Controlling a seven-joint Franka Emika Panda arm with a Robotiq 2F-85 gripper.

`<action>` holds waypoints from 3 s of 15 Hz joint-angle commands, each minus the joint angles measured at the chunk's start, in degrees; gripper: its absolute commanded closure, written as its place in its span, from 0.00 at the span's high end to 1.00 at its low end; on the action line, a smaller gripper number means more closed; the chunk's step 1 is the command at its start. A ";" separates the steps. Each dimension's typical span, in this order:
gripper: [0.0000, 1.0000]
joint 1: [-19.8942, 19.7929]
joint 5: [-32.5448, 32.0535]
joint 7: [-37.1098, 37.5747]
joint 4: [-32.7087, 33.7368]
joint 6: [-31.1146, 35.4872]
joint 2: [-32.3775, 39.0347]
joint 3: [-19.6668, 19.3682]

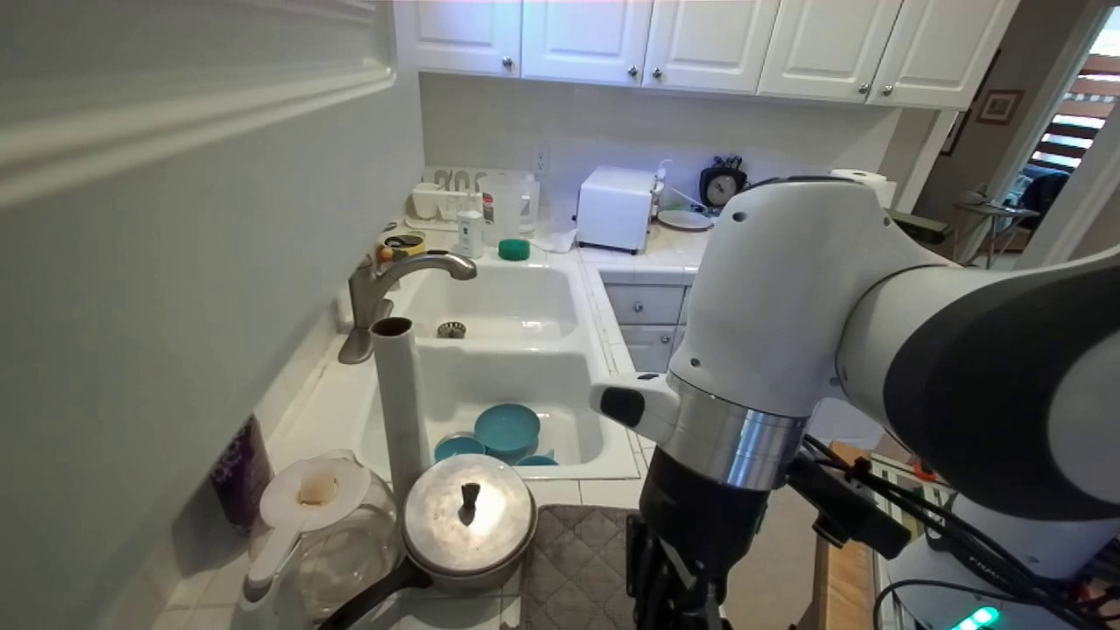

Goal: Remove the green towel from the black pot

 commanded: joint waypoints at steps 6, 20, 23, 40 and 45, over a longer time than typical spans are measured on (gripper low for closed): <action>0.01 3.73 9.48 -7.16 -1.43 -8.57 -2.24 -4.35; 0.01 1.37 20.93 -20.04 -1.50 -12.81 -3.60 -5.80; 0.01 0.29 20.43 -18.72 -1.06 -13.59 -3.38 -5.27; 0.01 -0.23 21.14 -19.59 -3.51 -8.59 -3.98 -4.27; 0.01 -2.26 14.57 -15.89 -5.73 5.97 -2.34 -0.41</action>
